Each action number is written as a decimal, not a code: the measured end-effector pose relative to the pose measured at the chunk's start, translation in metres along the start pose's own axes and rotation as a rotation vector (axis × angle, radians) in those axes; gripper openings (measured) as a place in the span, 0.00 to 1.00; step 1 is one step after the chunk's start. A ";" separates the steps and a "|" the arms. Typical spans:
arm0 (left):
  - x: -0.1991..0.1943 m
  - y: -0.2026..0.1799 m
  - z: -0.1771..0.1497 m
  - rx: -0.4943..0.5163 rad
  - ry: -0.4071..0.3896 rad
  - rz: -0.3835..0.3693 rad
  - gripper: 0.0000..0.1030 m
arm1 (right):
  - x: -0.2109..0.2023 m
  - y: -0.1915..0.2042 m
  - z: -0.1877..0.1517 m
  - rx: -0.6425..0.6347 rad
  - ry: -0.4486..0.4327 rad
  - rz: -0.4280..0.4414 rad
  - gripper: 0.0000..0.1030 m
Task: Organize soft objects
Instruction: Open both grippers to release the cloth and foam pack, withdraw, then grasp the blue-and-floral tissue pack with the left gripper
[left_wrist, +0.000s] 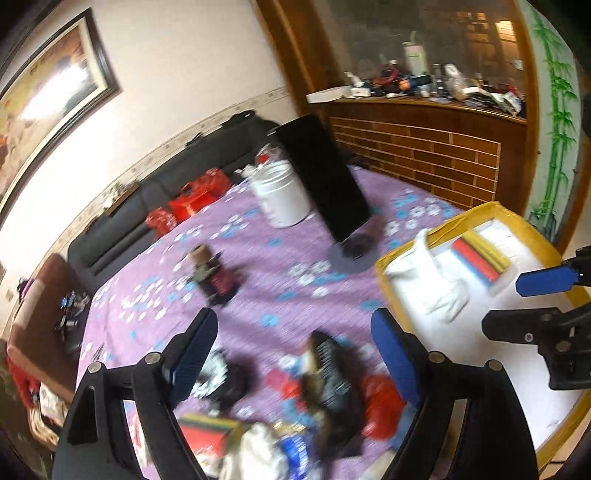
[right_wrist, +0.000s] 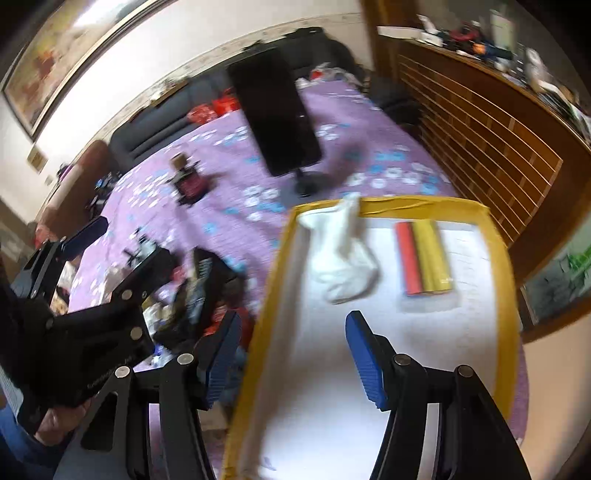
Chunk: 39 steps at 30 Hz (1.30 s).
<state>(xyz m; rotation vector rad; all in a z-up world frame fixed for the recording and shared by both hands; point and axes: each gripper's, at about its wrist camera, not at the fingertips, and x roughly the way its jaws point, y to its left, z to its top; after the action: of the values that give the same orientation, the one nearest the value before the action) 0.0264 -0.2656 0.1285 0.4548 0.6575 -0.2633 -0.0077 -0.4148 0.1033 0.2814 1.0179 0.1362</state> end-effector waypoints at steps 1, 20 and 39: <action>-0.002 0.006 -0.005 -0.009 0.007 0.010 0.82 | 0.001 0.007 -0.001 -0.012 0.005 0.009 0.62; -0.023 0.095 -0.076 -0.167 0.123 0.150 0.82 | 0.034 0.105 -0.037 -0.242 0.134 0.122 0.68; -0.029 0.115 -0.099 -0.213 0.172 0.172 0.82 | 0.078 0.131 -0.069 -0.397 0.300 -0.002 0.83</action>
<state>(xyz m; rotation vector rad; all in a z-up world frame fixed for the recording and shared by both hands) -0.0047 -0.1147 0.1143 0.3288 0.8007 0.0103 -0.0240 -0.2595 0.0438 -0.1060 1.2613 0.3817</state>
